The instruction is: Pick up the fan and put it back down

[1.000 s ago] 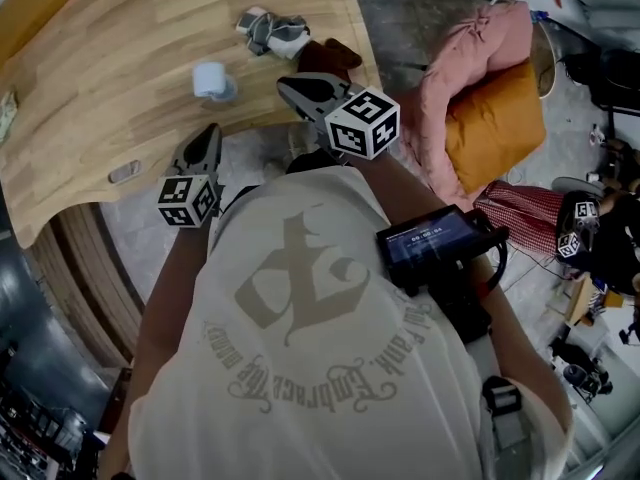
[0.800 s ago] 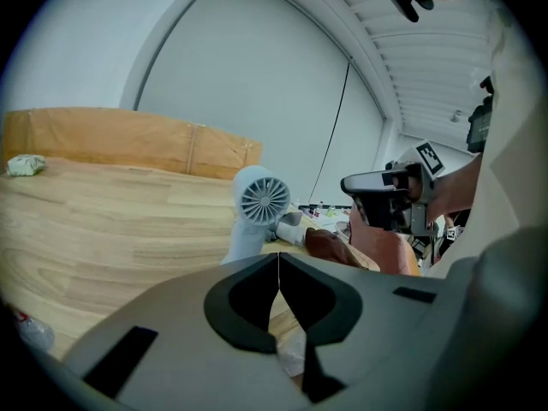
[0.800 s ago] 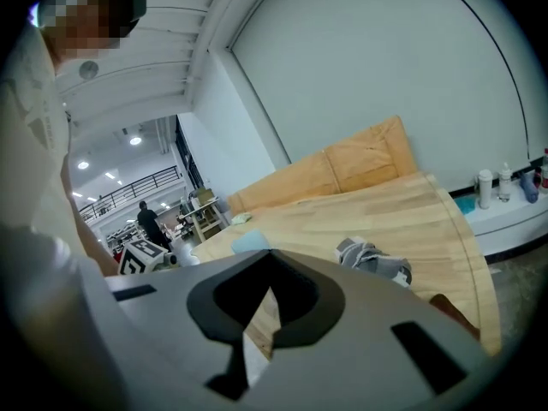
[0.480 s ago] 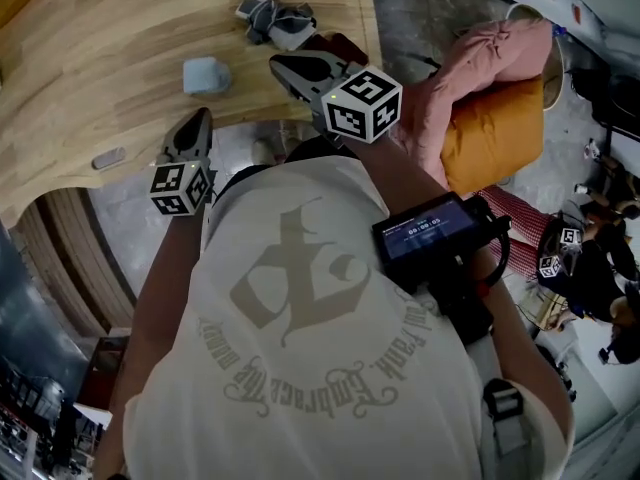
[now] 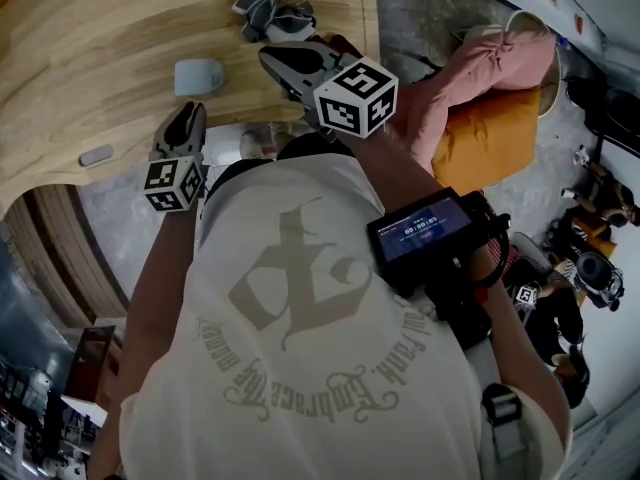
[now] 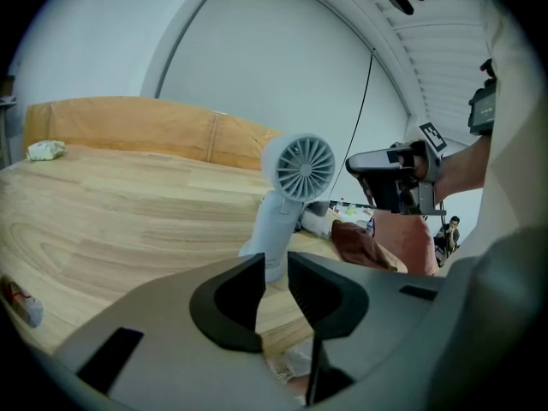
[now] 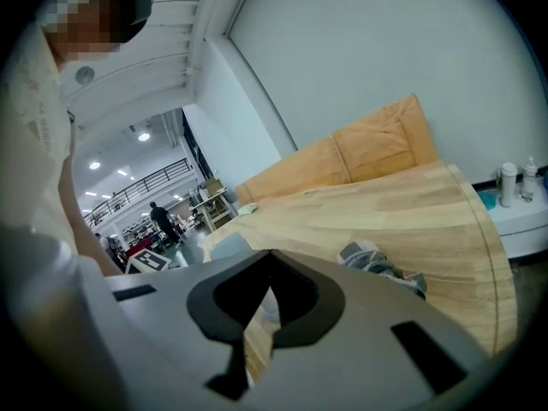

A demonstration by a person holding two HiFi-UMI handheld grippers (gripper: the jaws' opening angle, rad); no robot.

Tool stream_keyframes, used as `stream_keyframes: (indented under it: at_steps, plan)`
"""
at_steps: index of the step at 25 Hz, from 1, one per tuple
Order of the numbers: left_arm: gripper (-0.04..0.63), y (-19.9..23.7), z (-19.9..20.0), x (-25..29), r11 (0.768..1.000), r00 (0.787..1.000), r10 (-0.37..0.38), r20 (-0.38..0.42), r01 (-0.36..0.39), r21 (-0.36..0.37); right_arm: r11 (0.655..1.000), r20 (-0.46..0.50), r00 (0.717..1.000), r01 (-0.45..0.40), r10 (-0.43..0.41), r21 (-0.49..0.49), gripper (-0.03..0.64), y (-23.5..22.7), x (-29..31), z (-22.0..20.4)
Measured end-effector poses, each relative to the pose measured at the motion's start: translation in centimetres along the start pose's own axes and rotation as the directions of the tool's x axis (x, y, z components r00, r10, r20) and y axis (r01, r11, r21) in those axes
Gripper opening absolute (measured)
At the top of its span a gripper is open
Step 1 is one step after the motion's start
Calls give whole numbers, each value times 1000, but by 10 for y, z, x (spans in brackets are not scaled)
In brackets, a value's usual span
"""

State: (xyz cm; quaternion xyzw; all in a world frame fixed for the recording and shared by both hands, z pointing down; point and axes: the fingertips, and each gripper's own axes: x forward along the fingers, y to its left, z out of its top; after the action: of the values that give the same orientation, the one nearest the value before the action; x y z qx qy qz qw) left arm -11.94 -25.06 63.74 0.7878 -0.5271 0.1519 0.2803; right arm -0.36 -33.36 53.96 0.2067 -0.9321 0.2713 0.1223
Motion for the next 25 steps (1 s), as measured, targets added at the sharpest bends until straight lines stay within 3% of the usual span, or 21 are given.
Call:
stream_keyframes:
  at_steps: [6,11,25]
  plan:
    - [224,-14,-4,31,998,999,15,-29,-14,54,1000,-24,1000,-6,6,9,14,-23,-13,-2]
    - [315,-4,-2,44,996,999,37,-23,-35,83,1000,-41,999,15,-15,7,14,-27,-10,-5]
    - [334,-2,32,75,994,998,55,36,-58,91,998,-53,997,57,-57,16,14,-43,-20,-3]
